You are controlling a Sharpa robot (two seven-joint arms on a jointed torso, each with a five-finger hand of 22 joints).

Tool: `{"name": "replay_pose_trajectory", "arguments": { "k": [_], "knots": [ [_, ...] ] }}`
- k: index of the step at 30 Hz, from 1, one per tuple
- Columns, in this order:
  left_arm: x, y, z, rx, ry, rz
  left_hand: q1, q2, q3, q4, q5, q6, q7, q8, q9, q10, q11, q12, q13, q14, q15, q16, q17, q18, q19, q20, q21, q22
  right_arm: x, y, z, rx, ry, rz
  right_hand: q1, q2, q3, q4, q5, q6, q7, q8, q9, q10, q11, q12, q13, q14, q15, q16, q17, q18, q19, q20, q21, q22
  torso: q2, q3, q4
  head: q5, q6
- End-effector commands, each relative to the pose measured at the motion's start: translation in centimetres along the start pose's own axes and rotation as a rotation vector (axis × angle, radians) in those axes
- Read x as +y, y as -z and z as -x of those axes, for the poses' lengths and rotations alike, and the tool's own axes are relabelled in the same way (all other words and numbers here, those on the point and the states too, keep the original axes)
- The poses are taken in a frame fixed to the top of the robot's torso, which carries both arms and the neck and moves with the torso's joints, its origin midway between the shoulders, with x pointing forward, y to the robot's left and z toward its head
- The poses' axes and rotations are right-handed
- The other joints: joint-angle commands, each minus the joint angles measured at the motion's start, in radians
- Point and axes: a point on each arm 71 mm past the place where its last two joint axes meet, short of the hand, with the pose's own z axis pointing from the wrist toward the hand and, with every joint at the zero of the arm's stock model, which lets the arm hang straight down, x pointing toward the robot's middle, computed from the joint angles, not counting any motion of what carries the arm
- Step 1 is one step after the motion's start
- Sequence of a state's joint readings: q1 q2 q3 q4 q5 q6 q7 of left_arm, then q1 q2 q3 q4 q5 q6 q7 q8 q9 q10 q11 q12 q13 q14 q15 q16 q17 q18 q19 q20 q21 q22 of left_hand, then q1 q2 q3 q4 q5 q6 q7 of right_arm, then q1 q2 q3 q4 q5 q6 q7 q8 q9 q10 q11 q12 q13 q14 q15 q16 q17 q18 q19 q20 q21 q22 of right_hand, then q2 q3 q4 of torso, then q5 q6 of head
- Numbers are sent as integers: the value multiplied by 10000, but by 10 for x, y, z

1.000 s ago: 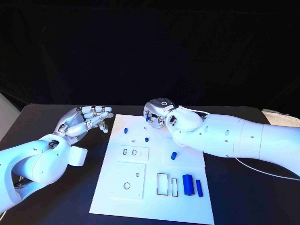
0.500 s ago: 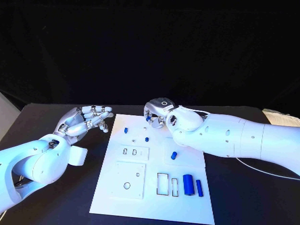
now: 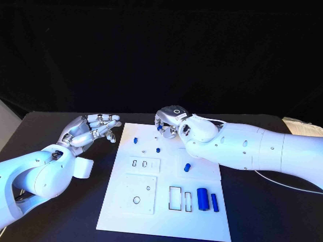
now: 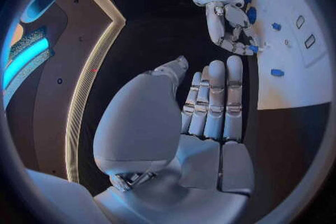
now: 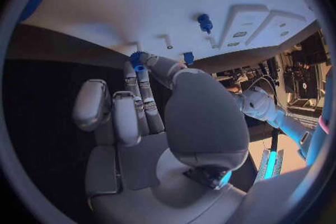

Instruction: Assemble the parts on the task board

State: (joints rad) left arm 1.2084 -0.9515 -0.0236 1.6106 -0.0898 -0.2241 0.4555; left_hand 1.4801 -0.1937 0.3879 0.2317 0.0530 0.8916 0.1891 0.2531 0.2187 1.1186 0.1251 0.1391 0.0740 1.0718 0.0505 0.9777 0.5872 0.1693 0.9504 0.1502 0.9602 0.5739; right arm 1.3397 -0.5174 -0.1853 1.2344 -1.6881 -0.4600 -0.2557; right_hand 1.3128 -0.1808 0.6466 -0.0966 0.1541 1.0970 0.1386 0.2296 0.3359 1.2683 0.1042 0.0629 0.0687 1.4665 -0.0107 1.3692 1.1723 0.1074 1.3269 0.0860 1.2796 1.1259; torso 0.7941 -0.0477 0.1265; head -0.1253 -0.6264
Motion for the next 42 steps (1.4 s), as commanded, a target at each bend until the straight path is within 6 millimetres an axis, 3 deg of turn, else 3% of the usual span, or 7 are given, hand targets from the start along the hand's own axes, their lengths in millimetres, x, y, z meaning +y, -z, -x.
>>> {"name": "replay_pose_trajectory", "arguments": {
  "k": [1,42],
  "knots": [
    [-2,-1,-2,144,96,-87,42,-86,31,-16,-26,-36,7,-39,-1,-62,8,-54,-10,-66,31,40,12,132,-67,-7,54,9,-2,3,-7,255,193,-158,77,-27,41,30,67,-100,-7,14,16,364,-393,22,161,320,-33,43,22,-130,-9,35,15,25,11,-6,-3,8,5],
    [-1,-1,0,105,82,-75,44,-86,45,-27,-26,-36,6,-39,0,-72,10,-58,-11,-71,33,42,11,133,-82,-5,72,21,2,12,-1,-702,156,-187,8,-119,13,51,106,-116,-17,12,59,361,-396,24,159,332,-28,95,88,-152,50,49,90,153,32,-5,15,6,28]
  ]
}}
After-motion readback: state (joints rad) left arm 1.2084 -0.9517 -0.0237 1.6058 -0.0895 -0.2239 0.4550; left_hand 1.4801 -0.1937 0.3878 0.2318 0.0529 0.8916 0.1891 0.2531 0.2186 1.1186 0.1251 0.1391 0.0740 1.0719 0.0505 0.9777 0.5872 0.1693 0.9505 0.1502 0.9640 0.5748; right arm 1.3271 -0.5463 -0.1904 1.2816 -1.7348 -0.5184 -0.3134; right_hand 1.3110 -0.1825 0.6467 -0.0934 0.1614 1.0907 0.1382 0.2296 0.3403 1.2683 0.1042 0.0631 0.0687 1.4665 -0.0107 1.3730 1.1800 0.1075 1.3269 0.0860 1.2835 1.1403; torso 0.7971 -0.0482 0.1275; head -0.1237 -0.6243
